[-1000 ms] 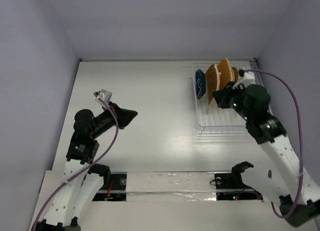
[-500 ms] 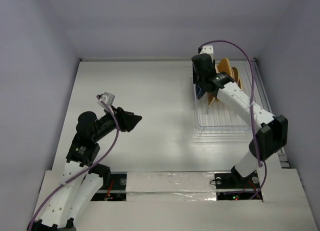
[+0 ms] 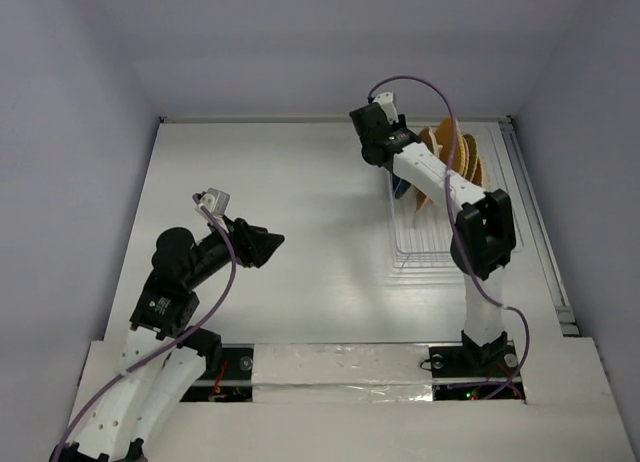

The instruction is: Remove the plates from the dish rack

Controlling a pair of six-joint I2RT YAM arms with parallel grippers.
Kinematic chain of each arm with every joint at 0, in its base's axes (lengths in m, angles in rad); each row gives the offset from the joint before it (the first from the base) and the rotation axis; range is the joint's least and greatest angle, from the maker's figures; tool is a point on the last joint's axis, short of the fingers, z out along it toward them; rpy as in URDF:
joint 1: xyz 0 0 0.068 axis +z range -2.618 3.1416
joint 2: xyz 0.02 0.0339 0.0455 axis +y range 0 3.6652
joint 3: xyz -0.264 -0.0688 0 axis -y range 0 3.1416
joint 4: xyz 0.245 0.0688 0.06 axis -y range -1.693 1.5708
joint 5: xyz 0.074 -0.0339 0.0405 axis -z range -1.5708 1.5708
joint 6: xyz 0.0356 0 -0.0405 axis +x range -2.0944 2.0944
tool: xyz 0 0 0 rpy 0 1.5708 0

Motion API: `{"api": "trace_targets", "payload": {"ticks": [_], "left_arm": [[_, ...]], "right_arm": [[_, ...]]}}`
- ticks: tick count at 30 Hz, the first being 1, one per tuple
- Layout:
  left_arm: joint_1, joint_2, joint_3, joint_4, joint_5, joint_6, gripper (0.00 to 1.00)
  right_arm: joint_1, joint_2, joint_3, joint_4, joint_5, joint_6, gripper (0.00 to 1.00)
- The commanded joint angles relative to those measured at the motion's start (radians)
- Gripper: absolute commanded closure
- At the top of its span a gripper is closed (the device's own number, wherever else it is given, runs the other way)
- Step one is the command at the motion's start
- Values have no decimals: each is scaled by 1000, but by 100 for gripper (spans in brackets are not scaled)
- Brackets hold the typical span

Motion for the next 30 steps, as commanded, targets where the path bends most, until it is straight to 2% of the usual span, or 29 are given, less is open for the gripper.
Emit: {"api": "trace_targets", "payload": {"ticks": [1, 11, 17, 25, 29, 30], "left_arm": [[-6, -12, 14, 22, -11, 11, 46], [-15, -23, 14, 20, -16, 13, 46], [-15, -24, 14, 17, -19, 11, 46], [-15, -30, 15, 16, -26, 11, 46], [-15, -30, 15, 14, -25, 11, 46], [-15, -33, 17, 14, -26, 11, 46]], "right_arm": [[10, 46, 76, -21, 108, -44, 50], [-1, 142, 151, -4, 193, -120, 54], [-10, 155, 158, 27, 221, -164, 65], [-20, 188, 168, 11, 211, -181, 65], [-29, 180, 162, 25, 216, -196, 76], [-29, 177, 162, 28, 219, -201, 82]]}}
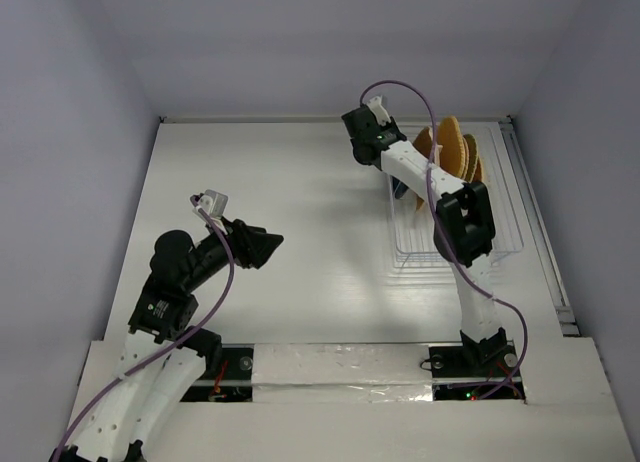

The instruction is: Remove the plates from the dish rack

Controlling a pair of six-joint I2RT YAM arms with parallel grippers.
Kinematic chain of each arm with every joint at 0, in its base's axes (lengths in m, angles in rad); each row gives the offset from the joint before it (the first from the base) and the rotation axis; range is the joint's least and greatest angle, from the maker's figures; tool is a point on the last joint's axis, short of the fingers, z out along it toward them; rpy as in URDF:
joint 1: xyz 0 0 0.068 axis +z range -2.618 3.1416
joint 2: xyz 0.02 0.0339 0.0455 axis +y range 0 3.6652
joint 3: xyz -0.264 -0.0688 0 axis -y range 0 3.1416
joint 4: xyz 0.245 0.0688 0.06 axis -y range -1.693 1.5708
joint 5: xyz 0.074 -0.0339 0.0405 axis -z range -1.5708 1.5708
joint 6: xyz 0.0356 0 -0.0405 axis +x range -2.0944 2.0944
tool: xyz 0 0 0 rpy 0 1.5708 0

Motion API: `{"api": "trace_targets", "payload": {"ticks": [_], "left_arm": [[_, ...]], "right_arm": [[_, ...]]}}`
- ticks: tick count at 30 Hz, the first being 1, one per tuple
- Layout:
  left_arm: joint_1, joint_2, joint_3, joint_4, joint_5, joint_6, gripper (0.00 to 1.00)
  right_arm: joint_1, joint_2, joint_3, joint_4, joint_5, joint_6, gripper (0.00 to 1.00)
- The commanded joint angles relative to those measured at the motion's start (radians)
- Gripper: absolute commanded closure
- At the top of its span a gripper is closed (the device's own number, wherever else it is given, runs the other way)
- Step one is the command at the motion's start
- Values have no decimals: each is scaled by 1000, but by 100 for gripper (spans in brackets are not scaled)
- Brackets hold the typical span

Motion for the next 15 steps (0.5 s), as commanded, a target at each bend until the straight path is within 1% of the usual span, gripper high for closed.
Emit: {"api": "trace_targets", "payload": {"ticks": [1, 3, 4, 6, 7, 10, 15], "left_arm": [[-4, -11, 17, 23, -1, 11, 46], [-4, -14, 17, 23, -1, 13, 46], [-4, -13, 17, 23, -3, 11, 46], [-4, -11, 15, 25, -3, 13, 46], [-4, -13, 17, 25, -3, 11, 46], [-4, -11, 15, 26, -3, 11, 46], [-4, -8, 14, 28, -3, 10, 46]], "right_arm": [[-9, -16, 36, 39, 29, -24, 84], [-9, -37, 27, 61, 38, -43, 88], [-9, -45, 21, 76, 41, -64, 93], [-9, -67, -10, 110, 56, -98, 97], [0, -93, -25, 154, 58, -138, 100], [9, -139, -80, 228, 72, -196, 100], [28, -171, -120, 288, 111, -235, 100]]}}
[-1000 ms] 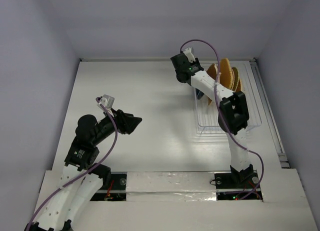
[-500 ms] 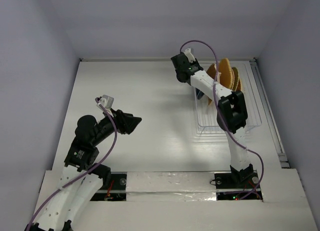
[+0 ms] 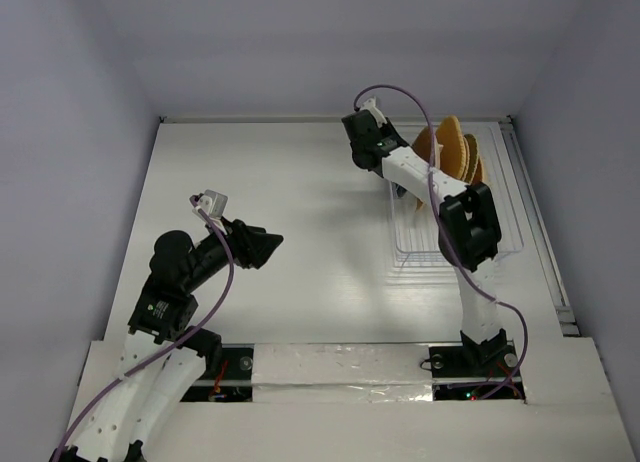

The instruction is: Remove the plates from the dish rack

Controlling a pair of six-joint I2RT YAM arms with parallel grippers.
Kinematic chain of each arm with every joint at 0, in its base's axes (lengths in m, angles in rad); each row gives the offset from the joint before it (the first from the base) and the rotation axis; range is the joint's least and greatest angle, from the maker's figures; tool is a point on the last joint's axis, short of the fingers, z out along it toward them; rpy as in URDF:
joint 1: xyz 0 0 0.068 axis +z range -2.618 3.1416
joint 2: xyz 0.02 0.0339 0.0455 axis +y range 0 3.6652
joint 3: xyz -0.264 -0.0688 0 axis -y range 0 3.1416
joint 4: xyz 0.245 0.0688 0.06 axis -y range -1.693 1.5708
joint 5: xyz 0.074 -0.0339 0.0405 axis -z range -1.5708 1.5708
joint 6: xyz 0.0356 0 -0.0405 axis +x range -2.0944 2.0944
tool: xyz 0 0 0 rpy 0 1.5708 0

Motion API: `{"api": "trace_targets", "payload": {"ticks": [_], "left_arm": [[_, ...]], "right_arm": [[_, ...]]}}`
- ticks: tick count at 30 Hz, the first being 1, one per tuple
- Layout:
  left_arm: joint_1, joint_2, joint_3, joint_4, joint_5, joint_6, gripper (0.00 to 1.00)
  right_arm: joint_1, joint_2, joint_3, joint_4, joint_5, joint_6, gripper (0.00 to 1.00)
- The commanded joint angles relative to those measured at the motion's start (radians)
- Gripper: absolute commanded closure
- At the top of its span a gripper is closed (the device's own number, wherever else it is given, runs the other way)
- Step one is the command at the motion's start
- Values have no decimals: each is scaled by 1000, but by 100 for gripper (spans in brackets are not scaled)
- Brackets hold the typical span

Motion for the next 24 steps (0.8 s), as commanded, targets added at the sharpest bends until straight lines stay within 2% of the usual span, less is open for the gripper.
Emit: {"api": "trace_targets", "payload": {"ticks": [1, 11, 24], "left_arm": [[-4, -2, 14, 30, -2, 9, 46], [-4, -1, 12, 33, 2, 8, 46], [24, 4, 6, 36, 5, 8, 46]], "right_arm": [[20, -115, -20, 182, 143, -106, 100], [49, -164, -91, 377, 246, -212, 100], [107, -361, -83, 369, 269, -189, 100]]}}
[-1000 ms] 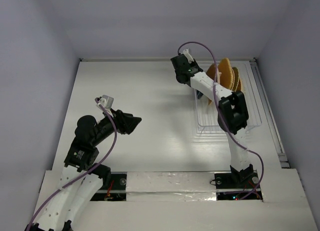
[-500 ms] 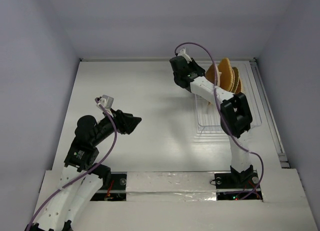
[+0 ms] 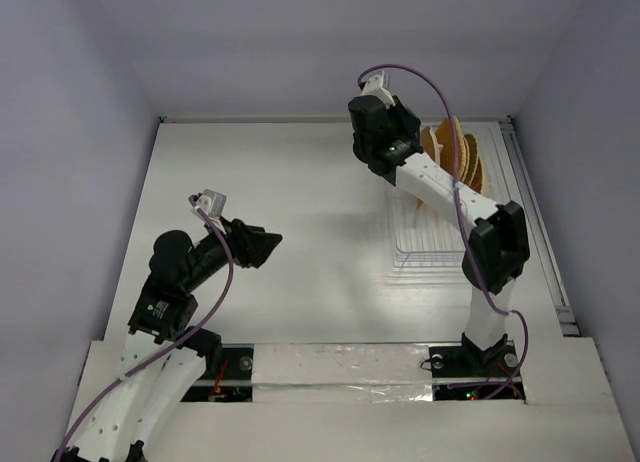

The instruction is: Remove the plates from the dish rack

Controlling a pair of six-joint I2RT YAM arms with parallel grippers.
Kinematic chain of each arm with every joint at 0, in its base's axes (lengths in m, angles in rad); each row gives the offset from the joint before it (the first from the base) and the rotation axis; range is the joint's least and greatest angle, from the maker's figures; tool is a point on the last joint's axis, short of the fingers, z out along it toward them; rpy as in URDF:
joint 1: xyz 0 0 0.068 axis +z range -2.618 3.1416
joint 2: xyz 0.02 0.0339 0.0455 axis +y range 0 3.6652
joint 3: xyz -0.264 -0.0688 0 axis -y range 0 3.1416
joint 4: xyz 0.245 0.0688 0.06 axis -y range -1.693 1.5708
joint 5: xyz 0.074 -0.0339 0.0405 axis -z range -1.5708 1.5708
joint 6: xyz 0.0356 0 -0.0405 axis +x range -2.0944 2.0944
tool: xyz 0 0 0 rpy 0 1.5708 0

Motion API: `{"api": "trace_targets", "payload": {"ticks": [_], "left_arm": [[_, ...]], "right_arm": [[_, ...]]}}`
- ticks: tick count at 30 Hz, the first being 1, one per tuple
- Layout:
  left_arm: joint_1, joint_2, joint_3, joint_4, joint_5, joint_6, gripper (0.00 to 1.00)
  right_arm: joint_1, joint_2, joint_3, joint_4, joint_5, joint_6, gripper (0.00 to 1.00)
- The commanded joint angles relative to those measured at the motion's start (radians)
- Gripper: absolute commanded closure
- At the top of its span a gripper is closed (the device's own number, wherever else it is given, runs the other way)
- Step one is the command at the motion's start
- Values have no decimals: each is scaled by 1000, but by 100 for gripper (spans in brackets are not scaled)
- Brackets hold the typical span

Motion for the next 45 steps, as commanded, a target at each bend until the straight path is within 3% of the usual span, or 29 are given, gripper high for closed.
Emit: {"api": "trace_targets", "payload": {"ticks": [1, 4, 7, 8, 12, 17, 23, 38, 45], "left_arm": [[11, 4, 6, 36, 2, 10, 46], [20, 2, 8, 37, 3, 8, 46], [43, 0, 11, 36, 5, 13, 46], [52, 0, 12, 34, 6, 13, 46], [74, -13, 37, 6, -46, 26, 48], [83, -39, 54, -14, -133, 46, 49], [83, -39, 61, -15, -153, 54, 50], [83, -73, 44, -15, -175, 37, 50], [83, -75, 41, -14, -175, 34, 50]], "right_arm": [[58, -141, 33, 92, 101, -6, 100], [95, -213, 41, 8, 66, 85, 100], [139, -265, 87, -245, -124, 410, 100], [155, -276, 78, -246, -260, 464, 100], [248, -252, -8, -143, -466, 601, 100], [261, -166, -53, 26, -747, 799, 100], [261, -60, -54, 177, -959, 938, 100], [261, 362, 190, 322, -1140, 1311, 100], [261, 472, 266, 313, -1183, 1387, 99]]}}
